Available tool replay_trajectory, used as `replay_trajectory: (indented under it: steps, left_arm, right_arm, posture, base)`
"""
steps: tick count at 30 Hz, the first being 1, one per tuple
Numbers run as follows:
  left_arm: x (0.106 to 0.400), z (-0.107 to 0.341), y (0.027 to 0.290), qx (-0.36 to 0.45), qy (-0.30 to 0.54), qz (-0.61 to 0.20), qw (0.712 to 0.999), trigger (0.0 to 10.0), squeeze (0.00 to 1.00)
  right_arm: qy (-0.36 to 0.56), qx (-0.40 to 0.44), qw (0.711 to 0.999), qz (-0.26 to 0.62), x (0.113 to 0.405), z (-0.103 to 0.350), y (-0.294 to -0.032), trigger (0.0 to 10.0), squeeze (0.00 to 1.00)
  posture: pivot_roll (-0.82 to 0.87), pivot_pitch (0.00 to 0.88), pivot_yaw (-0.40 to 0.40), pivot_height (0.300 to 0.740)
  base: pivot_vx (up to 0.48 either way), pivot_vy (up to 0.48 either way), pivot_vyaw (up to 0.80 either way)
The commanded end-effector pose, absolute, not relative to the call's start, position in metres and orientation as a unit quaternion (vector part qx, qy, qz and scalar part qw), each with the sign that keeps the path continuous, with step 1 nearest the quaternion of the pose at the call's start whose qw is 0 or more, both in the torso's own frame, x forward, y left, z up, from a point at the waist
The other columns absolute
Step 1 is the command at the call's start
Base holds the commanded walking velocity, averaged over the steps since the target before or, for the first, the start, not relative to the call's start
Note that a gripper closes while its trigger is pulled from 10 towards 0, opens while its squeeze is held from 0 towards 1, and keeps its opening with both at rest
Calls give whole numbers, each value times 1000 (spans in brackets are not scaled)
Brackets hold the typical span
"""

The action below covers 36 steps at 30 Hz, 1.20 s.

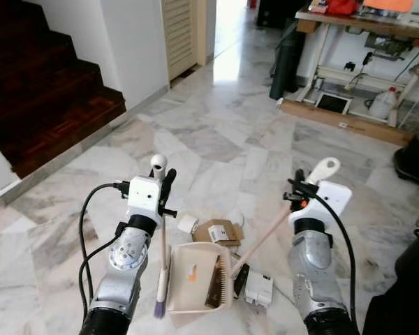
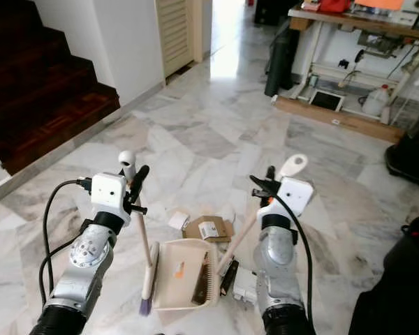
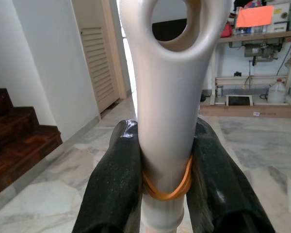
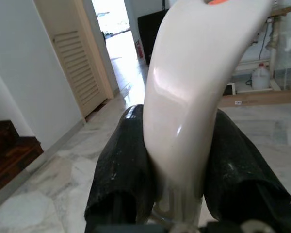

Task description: Sweep floor

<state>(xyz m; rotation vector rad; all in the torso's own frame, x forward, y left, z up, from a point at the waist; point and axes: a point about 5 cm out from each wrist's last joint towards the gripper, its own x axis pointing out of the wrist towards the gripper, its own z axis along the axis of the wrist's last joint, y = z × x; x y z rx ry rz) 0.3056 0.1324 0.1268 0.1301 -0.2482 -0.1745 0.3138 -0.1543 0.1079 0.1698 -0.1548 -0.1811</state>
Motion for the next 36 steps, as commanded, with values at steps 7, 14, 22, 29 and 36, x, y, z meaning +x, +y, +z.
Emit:
replay_trajectory:
  steps: [7, 14, 22, 29, 36]
  left_arm:
    - [308, 137, 129, 64, -147, -90, 983, 10000, 0]
    - [307, 137, 129, 64, -145, -88, 983, 10000, 0]
    - [306, 137, 130, 65, -145, -86, 984, 10000, 0]
    - [306, 138, 131, 66, -145, -84, 984, 10000, 0]
    - [306, 138, 132, 68, -144, -85, 984, 10000, 0]
  right_arm:
    - [-99, 83, 988, -88, 317, 120, -155, 10000, 0]
    - [-97, 88, 988, -87, 316, 118, -155, 10000, 0]
    - [-95, 88, 988, -85, 316, 118, -153, 10000, 0]
    - [-92, 91, 988, -83, 316, 117, -152, 10000, 0]
    - [-91, 93, 988, -83, 316, 117, -151, 10000, 0]
  posture:
    - [96, 0, 7, 740]
    - [101, 0, 7, 740]
    - [107, 0, 7, 740]
    - [108, 0, 8, 740]
    - [112, 0, 10, 740]
  base:
    - [0, 282, 57]
    - [0, 280, 57]
    - [0, 281, 0]
    - [0, 283, 0]
    - [0, 280, 0]
